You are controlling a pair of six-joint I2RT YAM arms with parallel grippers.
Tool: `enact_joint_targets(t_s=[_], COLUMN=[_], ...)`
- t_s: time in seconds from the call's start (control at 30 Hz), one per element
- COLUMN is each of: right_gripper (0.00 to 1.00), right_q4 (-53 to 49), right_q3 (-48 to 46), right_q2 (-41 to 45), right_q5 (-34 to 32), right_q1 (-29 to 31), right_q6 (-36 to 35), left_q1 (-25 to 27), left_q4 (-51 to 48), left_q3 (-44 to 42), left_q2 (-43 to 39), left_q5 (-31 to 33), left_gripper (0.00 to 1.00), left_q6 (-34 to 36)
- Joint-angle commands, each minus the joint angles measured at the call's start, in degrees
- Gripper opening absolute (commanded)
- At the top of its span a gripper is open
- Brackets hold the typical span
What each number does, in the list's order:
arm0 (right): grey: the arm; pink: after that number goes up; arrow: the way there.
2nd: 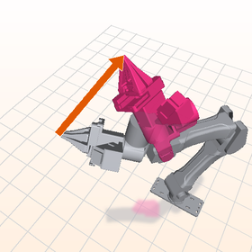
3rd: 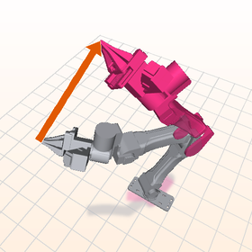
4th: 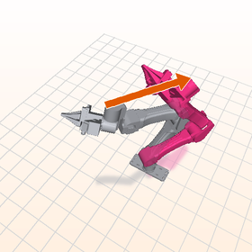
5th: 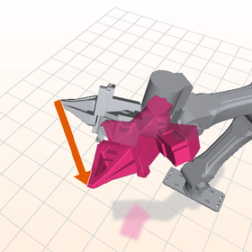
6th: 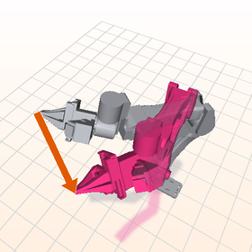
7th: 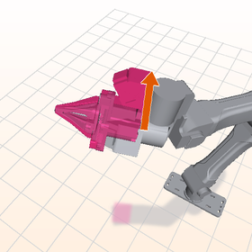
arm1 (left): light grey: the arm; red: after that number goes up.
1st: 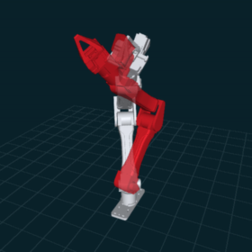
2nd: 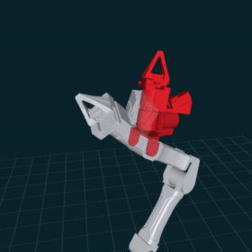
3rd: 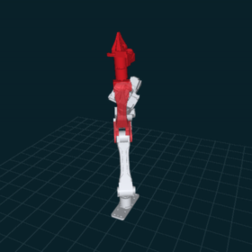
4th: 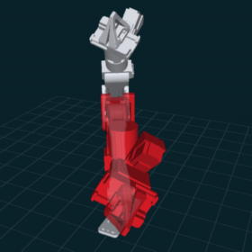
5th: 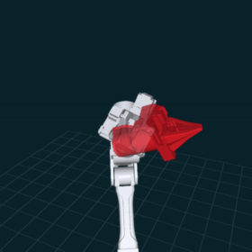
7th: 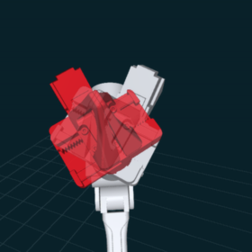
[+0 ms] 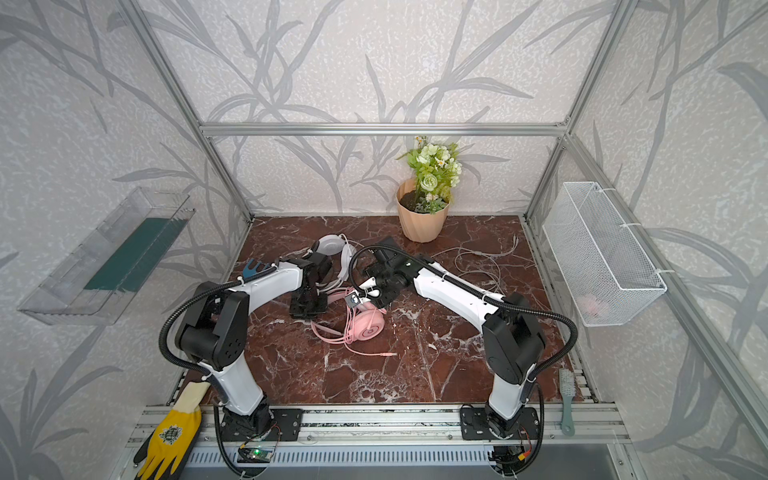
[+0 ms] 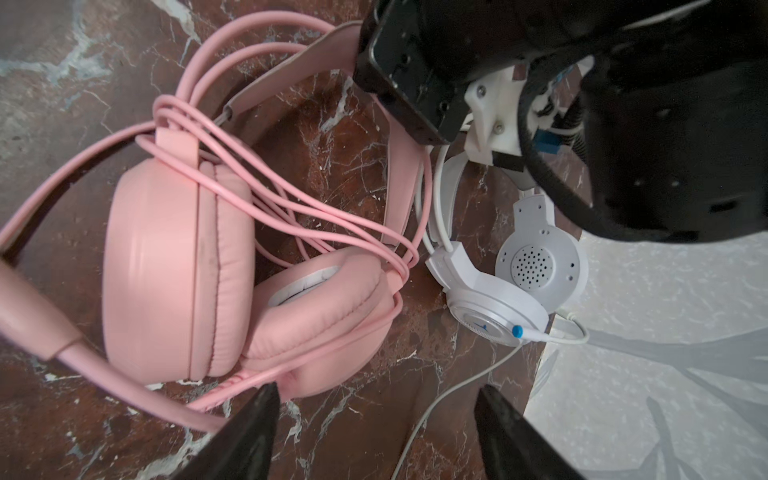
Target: Wrap the headphones
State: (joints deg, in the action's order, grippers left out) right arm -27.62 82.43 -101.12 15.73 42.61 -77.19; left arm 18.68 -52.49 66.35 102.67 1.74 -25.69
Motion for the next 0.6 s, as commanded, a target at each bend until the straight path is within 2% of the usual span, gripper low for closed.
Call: enact_joint_targets(t_s=[0.0, 0.17, 0.3, 0.43, 0.57], right_gripper=[0.78, 0.78, 0.78, 0.79, 0.79], right_q4=[4.8, 7.6, 11.1, 17.0, 17.4], right_q3=[-0.6, -2.3, -10.3, -21.0, -24.8], right_q2=[3.0, 8.0, 15.1, 22.4, 26.3], right_q5=[1.1, 1.0, 5.3, 4.6, 2.7], right_q1=[-0.4, -1.7, -3.4, -3.8, -5.0], right_q6=[7.5, 24.1, 36.5, 41.5, 45.6], left_q1=[-0.2, -0.5, -1.0, -1.7, -3.7], left_q4=[-2.2, -2.7, -2.1, -2.2, -2.6], left_q3=[0.4, -0.1, -2.1, -3.6, -3.6], left_q2=[0.9, 0.7, -0.5, -2.0, -3.4], left_q5=[0.1, 1.1, 1.6, 3.2, 4.7], left_gripper=[0.0, 0.0, 0.0, 0.0, 0.0], left_q6=[-1.2, -3.9, -7.1, -8.0, -5.9])
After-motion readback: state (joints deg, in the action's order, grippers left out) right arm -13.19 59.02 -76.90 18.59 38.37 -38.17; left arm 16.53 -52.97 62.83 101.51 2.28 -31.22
